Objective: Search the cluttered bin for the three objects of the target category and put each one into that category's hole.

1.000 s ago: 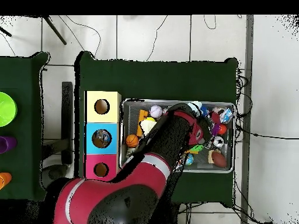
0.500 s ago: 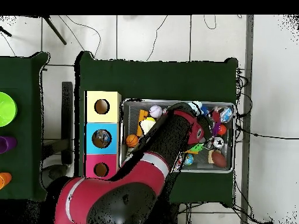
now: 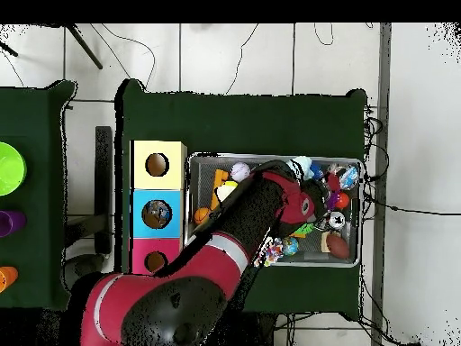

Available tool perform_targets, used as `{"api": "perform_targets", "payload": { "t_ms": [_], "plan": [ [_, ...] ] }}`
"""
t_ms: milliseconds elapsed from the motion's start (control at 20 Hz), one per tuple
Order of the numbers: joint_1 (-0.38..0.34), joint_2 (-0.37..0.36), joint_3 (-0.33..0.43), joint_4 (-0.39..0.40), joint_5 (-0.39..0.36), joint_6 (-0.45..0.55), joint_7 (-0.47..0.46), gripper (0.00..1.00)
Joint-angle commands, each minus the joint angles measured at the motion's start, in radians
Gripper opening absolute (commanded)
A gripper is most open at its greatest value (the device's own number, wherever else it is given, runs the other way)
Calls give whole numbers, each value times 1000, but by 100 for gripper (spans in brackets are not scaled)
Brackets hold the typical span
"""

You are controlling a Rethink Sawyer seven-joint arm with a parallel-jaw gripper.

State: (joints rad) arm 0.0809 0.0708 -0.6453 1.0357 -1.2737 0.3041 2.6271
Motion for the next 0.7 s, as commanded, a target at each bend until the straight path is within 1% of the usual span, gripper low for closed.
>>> {"api": "perform_targets", "payload": {
  "t_ms": [50,150,300,700],
  "plan": [
    [-29,99,69,-96,-40,-111,324,100],
    [-32,99,75,-95,-38,-107,313,100],
    [-55,72,105,-74,22,-89,212,100],
    [-91,37,156,-58,79,-92,85,100]
  ]
}}
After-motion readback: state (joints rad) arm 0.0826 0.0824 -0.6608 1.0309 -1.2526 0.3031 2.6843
